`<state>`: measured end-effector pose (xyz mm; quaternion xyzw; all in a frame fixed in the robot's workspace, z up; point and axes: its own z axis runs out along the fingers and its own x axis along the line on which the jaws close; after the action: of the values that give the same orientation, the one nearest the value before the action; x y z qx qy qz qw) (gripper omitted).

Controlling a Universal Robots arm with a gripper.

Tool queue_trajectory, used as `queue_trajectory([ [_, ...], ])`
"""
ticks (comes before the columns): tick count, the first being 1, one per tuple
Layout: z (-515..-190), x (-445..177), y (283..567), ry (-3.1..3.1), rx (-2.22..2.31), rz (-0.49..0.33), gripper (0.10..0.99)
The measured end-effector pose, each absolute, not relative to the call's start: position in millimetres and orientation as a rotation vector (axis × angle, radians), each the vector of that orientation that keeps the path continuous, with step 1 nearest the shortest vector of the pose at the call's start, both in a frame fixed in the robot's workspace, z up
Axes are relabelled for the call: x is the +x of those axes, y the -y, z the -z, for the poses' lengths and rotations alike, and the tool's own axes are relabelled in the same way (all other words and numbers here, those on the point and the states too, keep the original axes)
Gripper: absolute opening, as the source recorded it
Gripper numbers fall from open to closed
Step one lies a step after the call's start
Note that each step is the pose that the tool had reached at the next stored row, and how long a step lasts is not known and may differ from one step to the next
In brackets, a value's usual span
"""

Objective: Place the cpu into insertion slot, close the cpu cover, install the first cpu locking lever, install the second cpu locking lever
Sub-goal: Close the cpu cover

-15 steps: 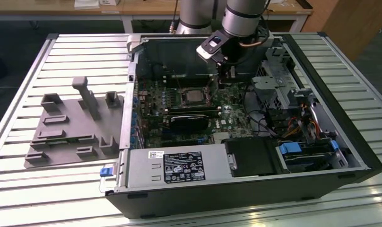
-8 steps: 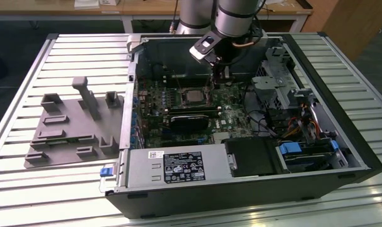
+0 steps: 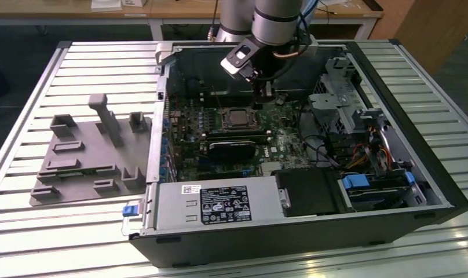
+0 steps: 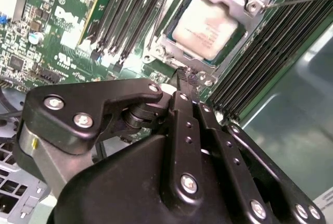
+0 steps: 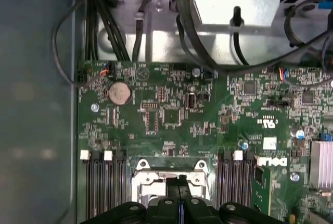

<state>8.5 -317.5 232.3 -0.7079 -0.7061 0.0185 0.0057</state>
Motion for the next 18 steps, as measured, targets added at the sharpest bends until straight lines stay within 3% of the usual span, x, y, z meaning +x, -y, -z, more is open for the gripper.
queue_trajectory([
  [9, -231, -11, 317, 2.242, -2.248, 0.012, 0.102],
  [18, -225, -29, 318, 2.243, -2.25, 0.015, 0.102],
])
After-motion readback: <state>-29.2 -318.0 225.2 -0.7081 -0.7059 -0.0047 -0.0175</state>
